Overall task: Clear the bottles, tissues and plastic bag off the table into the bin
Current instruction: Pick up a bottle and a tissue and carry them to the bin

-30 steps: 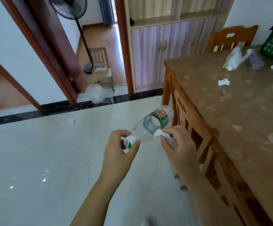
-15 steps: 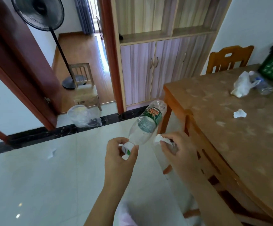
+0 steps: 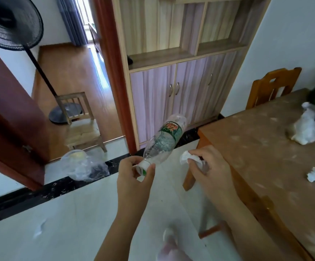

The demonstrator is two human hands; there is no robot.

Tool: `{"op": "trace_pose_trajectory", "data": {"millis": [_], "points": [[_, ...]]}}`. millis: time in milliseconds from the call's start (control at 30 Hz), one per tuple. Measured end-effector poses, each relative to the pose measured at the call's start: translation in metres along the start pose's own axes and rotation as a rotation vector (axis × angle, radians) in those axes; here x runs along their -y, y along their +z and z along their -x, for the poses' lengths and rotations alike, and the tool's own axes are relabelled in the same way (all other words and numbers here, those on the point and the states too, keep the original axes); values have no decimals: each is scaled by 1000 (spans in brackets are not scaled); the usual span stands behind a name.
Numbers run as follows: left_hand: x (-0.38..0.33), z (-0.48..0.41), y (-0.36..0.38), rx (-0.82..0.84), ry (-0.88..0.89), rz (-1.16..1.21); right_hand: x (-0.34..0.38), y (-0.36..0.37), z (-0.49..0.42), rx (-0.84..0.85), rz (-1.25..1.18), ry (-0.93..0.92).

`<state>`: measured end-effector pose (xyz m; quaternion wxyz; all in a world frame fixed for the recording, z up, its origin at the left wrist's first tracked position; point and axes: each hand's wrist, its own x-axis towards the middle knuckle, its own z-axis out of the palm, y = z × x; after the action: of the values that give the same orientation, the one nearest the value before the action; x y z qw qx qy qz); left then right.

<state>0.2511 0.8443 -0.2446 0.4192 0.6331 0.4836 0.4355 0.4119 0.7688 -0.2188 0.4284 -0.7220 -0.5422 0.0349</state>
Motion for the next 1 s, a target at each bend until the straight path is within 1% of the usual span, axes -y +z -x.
{"op": "trace_pose_trajectory", "data": {"millis": [167,267,400,533,600,700,833,1000], "points": [[11,-103,42,53,29,-2,-39,26,-90,-117,14,17],[-5,-173,73,51,87,-66,-67,29,-149,-169,17,83],[-30,-254,115,164,152,-54,-99,25,-218,-256,2,118],[-30,-307,155,227,144,13,-125,28,-265,-292,-6,167],[-23,-327,175,277,118,30,-137,30,-283,-325,32,197],[-18,-363,206,397,83,70,-158,34,-311,-362,109,244],[-22,-427,245,510,128,147,-182,42,-360,-442,194,316],[-32,-513,288,636,173,226,-193,56,-448,-513,278,319]]}}
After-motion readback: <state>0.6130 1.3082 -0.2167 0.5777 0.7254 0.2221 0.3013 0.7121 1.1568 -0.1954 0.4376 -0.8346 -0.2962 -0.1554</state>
